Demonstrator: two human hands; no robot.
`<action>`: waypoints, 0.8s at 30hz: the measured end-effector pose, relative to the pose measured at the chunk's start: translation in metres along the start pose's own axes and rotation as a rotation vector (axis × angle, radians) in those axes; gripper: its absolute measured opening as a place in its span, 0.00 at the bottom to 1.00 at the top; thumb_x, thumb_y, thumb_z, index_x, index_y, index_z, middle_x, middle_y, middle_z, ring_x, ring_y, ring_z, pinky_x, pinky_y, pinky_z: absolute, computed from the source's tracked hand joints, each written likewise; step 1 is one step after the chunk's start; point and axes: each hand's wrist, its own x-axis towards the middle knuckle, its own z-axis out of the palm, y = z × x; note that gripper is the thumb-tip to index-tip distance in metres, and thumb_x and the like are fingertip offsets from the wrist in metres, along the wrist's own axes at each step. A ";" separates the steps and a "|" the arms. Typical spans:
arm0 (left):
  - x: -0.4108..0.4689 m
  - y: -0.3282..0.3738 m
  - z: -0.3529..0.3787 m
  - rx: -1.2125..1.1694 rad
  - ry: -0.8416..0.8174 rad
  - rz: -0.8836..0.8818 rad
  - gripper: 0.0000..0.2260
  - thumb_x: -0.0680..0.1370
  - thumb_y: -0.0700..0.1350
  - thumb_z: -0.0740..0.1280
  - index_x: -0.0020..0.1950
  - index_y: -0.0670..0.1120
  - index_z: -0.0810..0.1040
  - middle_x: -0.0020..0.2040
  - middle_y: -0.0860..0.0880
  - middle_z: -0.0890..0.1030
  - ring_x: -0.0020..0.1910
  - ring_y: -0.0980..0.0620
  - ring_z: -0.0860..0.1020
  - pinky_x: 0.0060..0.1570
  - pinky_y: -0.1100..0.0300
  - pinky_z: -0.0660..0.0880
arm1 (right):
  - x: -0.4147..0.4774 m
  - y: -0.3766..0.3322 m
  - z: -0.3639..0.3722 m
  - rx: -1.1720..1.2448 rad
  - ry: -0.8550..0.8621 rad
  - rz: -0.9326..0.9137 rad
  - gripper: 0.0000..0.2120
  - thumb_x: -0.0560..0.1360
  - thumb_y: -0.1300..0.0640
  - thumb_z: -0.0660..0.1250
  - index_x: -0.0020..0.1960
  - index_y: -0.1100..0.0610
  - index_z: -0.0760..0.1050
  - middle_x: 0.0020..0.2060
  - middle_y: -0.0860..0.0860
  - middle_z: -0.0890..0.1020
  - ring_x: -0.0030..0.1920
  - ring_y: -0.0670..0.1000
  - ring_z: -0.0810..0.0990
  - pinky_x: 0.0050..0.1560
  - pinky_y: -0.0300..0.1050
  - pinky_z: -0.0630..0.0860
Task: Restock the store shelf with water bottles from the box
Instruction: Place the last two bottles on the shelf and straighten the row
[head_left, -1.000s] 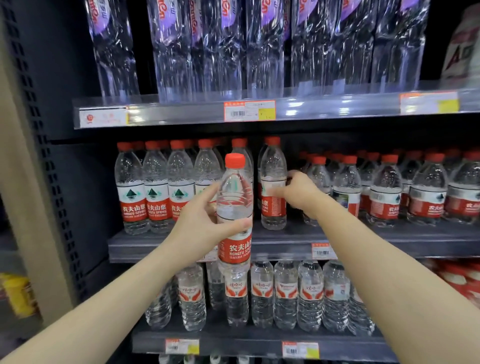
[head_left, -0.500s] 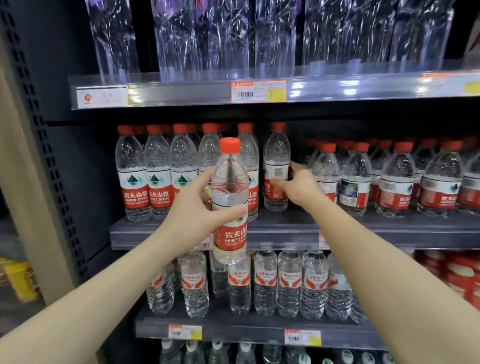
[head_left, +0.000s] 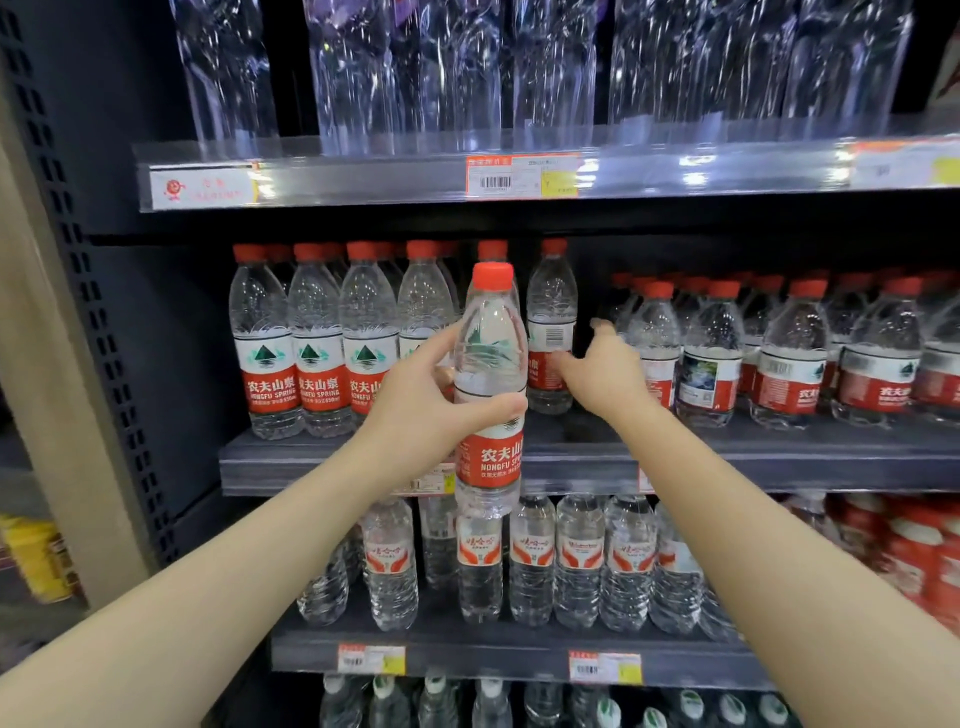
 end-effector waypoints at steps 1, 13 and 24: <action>0.002 0.002 0.002 -0.010 -0.003 -0.005 0.31 0.73 0.47 0.81 0.73 0.59 0.74 0.50 0.61 0.87 0.48 0.60 0.86 0.46 0.64 0.82 | -0.013 -0.005 -0.007 0.036 0.034 -0.053 0.24 0.79 0.54 0.67 0.73 0.59 0.69 0.56 0.54 0.83 0.55 0.56 0.81 0.48 0.44 0.73; 0.039 0.020 0.034 -0.077 0.009 0.020 0.24 0.73 0.51 0.80 0.67 0.59 0.79 0.48 0.59 0.88 0.44 0.63 0.85 0.42 0.68 0.77 | -0.070 -0.006 -0.043 0.322 -0.416 -0.245 0.40 0.68 0.44 0.80 0.75 0.39 0.64 0.63 0.39 0.80 0.62 0.43 0.81 0.62 0.48 0.79; 0.041 0.011 0.025 0.134 0.121 0.003 0.27 0.78 0.57 0.74 0.74 0.56 0.71 0.59 0.58 0.80 0.54 0.62 0.81 0.53 0.61 0.78 | -0.043 -0.004 -0.034 0.410 -0.182 -0.176 0.40 0.67 0.56 0.83 0.71 0.44 0.65 0.53 0.45 0.81 0.51 0.44 0.83 0.49 0.42 0.80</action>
